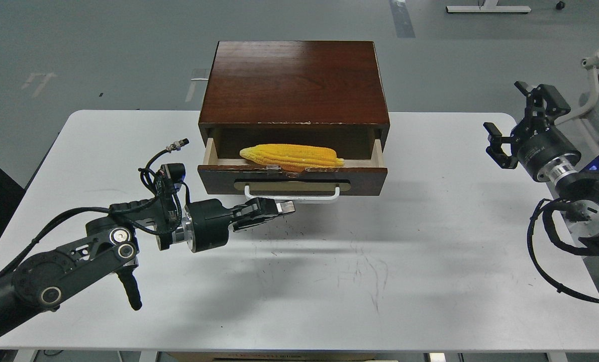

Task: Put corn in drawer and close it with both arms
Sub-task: 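Push the drawer front with the left gripper toward the cabinet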

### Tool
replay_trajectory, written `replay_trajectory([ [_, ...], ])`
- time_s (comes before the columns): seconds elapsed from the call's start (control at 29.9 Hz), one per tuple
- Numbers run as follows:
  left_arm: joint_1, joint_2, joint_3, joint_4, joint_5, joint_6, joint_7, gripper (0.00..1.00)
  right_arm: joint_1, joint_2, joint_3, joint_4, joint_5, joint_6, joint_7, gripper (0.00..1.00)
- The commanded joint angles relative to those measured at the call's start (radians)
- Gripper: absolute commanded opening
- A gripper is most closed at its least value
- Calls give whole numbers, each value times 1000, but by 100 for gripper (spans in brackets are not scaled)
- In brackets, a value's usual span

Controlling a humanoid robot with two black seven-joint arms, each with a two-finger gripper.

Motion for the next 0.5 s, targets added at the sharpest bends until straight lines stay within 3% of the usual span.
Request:
replay_trajectory([
  [0.0, -3, -23, -29, 27, -1, 1, 0, 0, -1, -2, -1, -1, 0, 0, 0, 100],
  [0.47, -14, -60, -63, 79, -1, 7, 2, 0, -10, 0, 0, 1, 0, 0, 0, 100],
])
